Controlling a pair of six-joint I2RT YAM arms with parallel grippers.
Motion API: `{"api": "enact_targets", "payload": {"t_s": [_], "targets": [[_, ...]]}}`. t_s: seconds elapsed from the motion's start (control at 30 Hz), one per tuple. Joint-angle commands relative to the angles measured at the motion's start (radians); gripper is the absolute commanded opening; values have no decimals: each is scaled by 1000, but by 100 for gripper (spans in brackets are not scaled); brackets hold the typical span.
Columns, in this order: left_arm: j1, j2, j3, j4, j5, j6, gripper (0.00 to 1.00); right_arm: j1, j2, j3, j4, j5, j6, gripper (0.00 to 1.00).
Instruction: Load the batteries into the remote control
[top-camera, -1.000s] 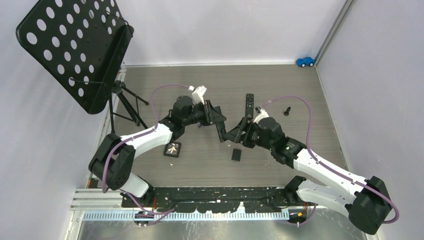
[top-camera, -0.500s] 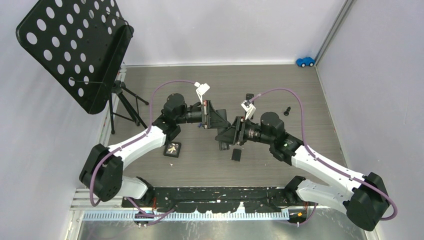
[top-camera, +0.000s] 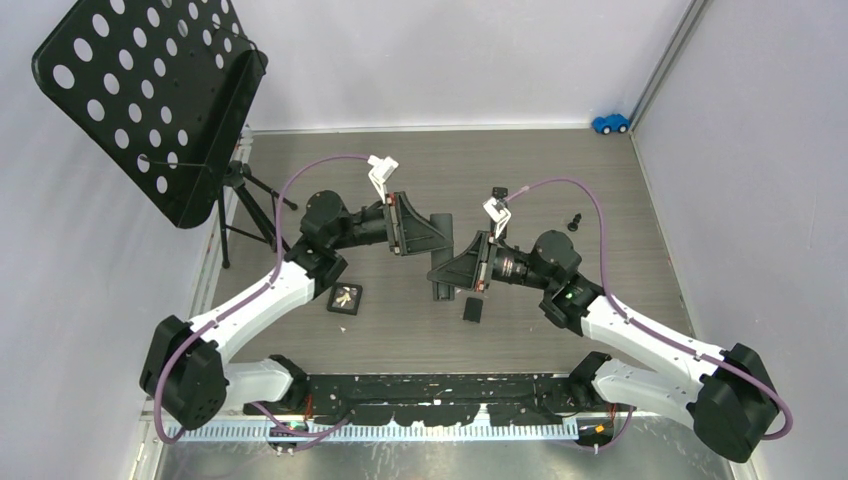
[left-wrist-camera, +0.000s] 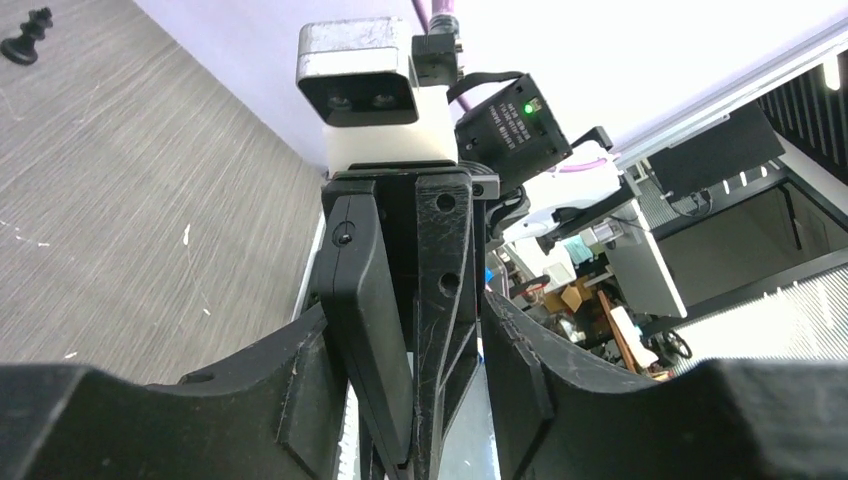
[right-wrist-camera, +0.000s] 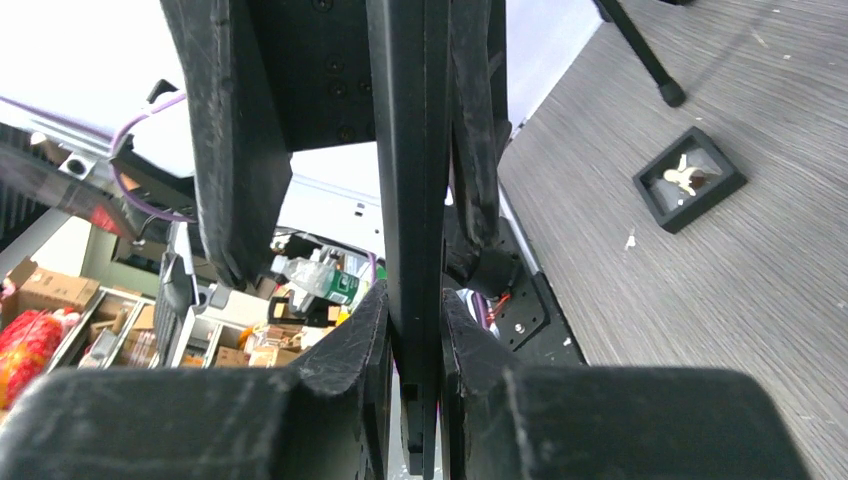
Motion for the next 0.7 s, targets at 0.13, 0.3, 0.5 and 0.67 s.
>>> {"api": "enact_targets", "payload": {"t_s": [0.13, 0.3, 0.5, 0.67], "targets": [[11, -39, -5, 108, -14, -51, 42, 0, 28, 44, 127, -96, 59, 8], [11, -8, -5, 118, 11, -52, 7, 0, 58, 72, 109, -109, 51, 9], [12, -89, 15, -322, -292, 280, 0, 0, 68, 152, -250, 54, -90, 53], [18, -153, 14, -691, -784, 462, 0, 0, 48, 179, -478, 271, -131, 72]]}}
